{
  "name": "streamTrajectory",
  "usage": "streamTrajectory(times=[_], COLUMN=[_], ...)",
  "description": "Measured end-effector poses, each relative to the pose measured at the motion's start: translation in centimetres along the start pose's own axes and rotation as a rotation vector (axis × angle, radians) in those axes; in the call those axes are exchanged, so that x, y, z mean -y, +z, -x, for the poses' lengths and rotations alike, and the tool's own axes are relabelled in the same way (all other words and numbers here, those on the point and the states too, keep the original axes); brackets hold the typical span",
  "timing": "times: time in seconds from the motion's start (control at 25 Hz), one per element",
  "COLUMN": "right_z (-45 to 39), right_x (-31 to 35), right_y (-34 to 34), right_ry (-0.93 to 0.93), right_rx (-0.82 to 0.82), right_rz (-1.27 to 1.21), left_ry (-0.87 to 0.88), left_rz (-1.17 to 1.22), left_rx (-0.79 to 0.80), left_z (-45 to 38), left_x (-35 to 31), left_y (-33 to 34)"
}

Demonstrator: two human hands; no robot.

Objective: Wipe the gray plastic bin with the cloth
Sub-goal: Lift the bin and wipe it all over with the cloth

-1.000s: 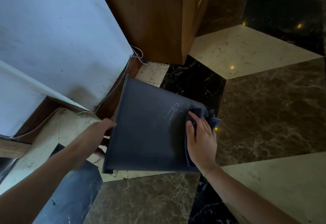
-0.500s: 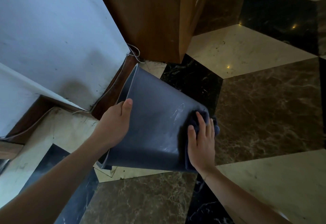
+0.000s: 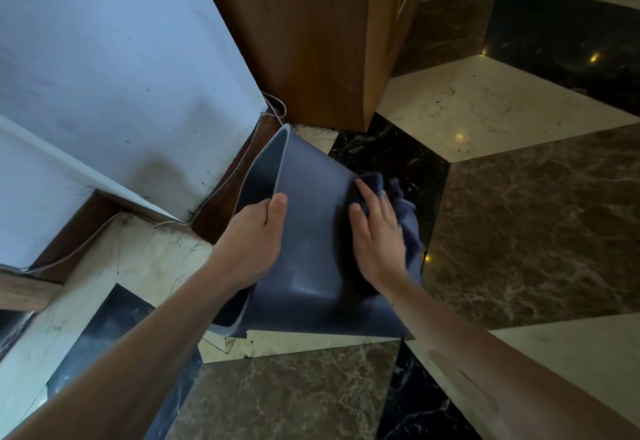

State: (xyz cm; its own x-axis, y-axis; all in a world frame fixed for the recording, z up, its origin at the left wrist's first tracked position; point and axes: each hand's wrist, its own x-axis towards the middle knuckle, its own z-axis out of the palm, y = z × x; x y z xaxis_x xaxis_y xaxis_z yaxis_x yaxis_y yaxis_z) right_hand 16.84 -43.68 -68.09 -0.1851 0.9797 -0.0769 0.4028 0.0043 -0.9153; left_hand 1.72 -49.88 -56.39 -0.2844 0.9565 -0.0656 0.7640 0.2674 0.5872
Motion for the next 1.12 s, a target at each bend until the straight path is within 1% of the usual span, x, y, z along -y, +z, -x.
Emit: streamTrajectory(times=[0.12, 0.2, 0.28, 0.36, 0.4, 0.48, 0.56, 0.64, 0.72, 0.76, 0.8, 0.88, 0.96, 1.04, 1.12], right_z=[2.0, 4.3, 6.1, 7.1, 7.2, 6.6, 4.9, 2.3, -0.2, -1.1, -1.7, -2.0, -2.0, -1.0, 1.5], right_x=[4.2, 5.5, 4.3, 1.9, 0.7, -1.3, -3.5, -5.5, -6.4, -6.4, -5.9, -3.5, 0.2, 4.0, 6.2], right_y=[1.3, 2.2, 2.5, 2.4, 2.3, 1.8, 0.9, -0.5, -1.8, -2.0, -2.0, -1.5, -0.2, 1.4, 2.9], right_ry=[-0.250, -0.428, -0.521, -0.519, -0.477, -0.328, -0.148, 0.064, 0.261, 0.306, 0.303, 0.188, 0.029, -0.109, -0.289], right_rx=[0.089, 0.167, 0.190, 0.148, 0.117, 0.049, -0.053, -0.120, -0.125, -0.123, -0.123, -0.123, -0.107, -0.043, 0.050], right_rz=[-0.051, -0.005, 0.106, 0.216, 0.241, 0.237, 0.233, 0.197, 0.100, 0.076, 0.079, 0.084, 0.026, -0.024, 0.007], left_ry=[0.042, 0.036, 0.015, 0.012, 0.008, -0.028, -0.074, -0.076, -0.060, -0.063, -0.071, -0.088, -0.049, 0.013, 0.033], left_rz=[-0.058, -0.074, -0.072, -0.096, -0.103, -0.101, -0.094, -0.076, -0.080, -0.078, -0.073, -0.067, -0.057, -0.062, -0.085], left_rx=[-0.063, -0.059, -0.021, -0.008, -0.006, 0.004, 0.020, 0.029, 0.047, 0.054, 0.056, 0.054, 0.039, 0.002, -0.023], left_z=[-0.4, -0.6, -0.4, -0.1, 0.1, 0.2, 0.4, 0.7, 0.7, 0.7, 0.6, 0.8, 0.8, 0.8, 0.6], left_x=[0.3, 1.0, 1.7, 2.2, 2.4, 2.9, 3.2, 2.9, 2.2, 2.0, 1.9, 1.5, 1.3, 1.2, 1.6], left_y=[0.0, -0.3, -0.6, -0.8, -0.9, -1.1, -1.3, -1.2, -1.0, -0.8, -0.7, -0.7, -0.6, -0.4, -0.5])
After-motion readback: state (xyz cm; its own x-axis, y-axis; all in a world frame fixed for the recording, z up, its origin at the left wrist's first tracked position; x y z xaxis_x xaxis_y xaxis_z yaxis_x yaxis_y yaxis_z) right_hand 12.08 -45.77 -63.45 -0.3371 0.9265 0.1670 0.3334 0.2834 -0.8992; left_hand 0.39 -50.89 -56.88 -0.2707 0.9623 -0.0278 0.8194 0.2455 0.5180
